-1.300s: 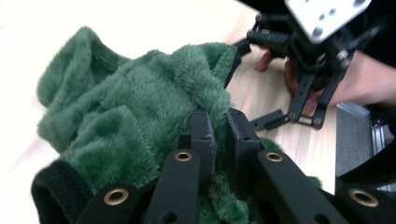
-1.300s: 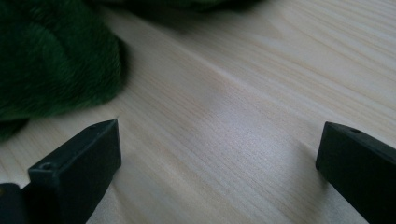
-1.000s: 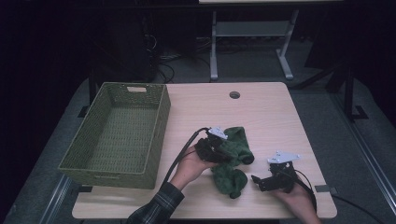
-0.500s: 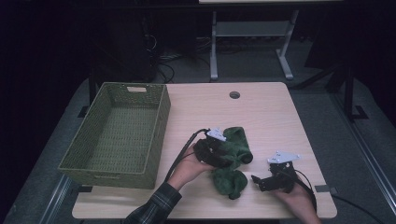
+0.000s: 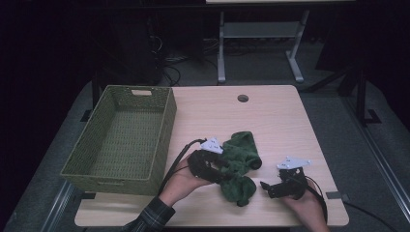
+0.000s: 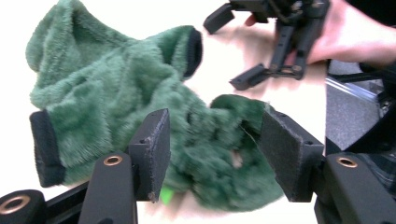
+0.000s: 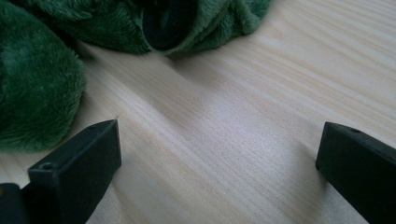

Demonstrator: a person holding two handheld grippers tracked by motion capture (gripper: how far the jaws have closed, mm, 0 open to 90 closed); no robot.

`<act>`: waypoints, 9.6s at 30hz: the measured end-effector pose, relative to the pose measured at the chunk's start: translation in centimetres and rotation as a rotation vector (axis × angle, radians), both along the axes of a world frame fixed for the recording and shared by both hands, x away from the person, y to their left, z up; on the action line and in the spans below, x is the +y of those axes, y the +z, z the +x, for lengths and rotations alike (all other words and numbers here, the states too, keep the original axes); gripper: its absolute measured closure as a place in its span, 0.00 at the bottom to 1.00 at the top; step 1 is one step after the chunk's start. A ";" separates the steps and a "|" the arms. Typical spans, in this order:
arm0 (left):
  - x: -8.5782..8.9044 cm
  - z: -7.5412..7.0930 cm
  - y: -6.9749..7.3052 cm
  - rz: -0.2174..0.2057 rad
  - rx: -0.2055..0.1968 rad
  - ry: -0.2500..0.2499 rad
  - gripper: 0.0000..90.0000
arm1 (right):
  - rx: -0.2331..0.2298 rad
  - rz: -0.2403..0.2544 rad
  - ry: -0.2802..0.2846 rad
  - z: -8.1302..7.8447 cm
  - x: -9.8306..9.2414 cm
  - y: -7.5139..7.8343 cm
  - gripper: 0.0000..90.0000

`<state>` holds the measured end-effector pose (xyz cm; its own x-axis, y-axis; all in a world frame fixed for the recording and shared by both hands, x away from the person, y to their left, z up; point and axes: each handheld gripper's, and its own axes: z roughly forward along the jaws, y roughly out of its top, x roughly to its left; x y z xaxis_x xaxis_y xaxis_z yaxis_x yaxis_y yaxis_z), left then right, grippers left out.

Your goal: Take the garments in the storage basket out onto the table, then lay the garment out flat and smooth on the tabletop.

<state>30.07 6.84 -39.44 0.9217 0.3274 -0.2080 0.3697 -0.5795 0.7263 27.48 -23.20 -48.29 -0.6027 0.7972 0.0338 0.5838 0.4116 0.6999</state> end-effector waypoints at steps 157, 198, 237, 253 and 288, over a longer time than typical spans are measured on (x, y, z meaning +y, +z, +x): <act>1.3 -2.3 -5.6 0.302 -0.047 0.024 1.00 | 0.097 -0.039 0.097 -2.8 -0.7 2.4 1.00; 2.1 4.3 -2.0 0.165 -0.063 0.155 0.61 | 0.077 0.048 0.100 1.3 0.8 5.0 0.75; 2.6 6.5 -3.6 0.206 0.034 0.208 0.98 | 0.163 0.034 0.065 7.8 -0.5 3.1 0.95; 2.6 5.9 -1.6 0.189 -0.009 0.191 0.71 | 0.129 0.070 0.065 6.8 -1.4 5.5 0.73; -3.9 13.6 -5.8 0.224 0.019 0.128 0.66 | 0.181 0.073 0.068 14.1 2.2 1.8 0.83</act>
